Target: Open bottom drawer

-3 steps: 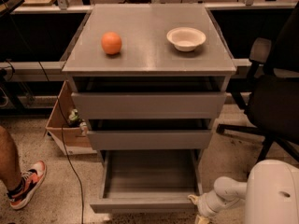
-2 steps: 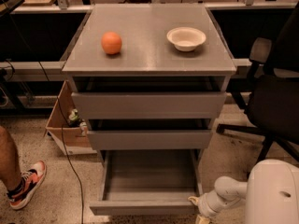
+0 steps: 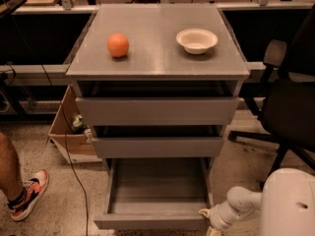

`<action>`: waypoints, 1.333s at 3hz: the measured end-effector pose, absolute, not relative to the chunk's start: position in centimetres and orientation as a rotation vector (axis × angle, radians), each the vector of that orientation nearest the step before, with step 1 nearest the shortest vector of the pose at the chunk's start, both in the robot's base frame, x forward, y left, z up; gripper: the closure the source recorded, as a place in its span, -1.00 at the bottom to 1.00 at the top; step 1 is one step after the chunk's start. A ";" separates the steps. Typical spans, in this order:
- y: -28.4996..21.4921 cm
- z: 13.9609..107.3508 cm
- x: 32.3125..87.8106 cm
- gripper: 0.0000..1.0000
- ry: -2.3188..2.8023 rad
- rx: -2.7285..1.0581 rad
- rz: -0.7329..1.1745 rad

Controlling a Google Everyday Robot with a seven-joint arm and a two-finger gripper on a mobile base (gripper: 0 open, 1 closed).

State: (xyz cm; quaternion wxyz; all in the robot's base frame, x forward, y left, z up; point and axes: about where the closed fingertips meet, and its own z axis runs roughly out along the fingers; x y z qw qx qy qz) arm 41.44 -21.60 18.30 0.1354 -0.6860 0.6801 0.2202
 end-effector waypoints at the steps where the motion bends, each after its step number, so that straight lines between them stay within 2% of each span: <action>1: -21.8 18.5 40.5 -0.02 1.975 -1.985 0.657; 4: -22.1 18.8 40.4 0.02 1.974 -1.985 0.671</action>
Offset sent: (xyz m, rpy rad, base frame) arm -0.0802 -0.0218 0.0102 0.0310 0.1051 -0.0072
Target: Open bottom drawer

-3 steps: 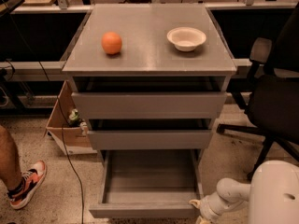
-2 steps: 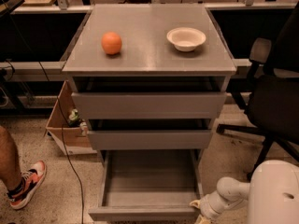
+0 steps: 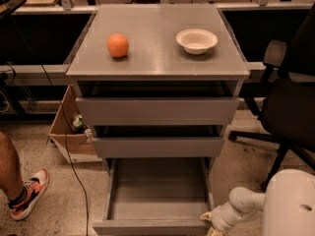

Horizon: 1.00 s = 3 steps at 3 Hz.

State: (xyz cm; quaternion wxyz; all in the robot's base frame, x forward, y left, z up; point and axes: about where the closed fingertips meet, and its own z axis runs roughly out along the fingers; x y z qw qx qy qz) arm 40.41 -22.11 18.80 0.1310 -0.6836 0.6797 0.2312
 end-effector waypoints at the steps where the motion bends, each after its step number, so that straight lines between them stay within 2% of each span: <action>1: -22.1 19.0 39.6 -0.28 1.971 -1.986 0.685; 2: -20.3 22.3 39.6 -0.77 1.901 -1.935 0.613; 3: -18.3 26.1 40.9 -1.00 1.828 -1.885 0.529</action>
Offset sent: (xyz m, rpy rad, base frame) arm -0.0184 0.0301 0.0687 0.0932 -0.1775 -0.0309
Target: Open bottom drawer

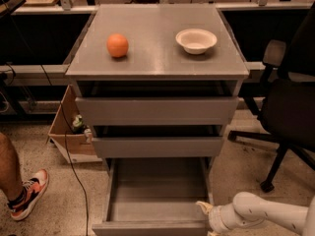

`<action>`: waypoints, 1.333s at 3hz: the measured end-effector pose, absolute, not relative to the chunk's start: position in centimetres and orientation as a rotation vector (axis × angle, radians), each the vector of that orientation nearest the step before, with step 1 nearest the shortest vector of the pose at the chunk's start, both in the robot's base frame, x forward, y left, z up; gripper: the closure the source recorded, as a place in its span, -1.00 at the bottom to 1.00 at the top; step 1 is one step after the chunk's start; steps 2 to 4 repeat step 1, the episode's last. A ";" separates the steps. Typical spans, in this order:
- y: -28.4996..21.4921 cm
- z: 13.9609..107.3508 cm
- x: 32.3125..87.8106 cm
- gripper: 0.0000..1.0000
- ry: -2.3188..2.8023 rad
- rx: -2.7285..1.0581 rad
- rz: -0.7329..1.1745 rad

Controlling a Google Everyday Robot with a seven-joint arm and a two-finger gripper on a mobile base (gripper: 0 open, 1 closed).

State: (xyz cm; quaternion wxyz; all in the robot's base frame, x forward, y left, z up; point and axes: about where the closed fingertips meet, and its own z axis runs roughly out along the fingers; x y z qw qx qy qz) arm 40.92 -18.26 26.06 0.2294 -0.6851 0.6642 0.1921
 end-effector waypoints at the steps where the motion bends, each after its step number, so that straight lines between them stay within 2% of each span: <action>1: -18.0 26.0 40.9 -1.00 1.825 -1.887 0.535; 4: -18.0 26.0 40.9 -1.00 1.825 -1.887 0.535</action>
Offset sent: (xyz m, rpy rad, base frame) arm 0.0000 0.0000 0.0000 0.0000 0.0000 0.0000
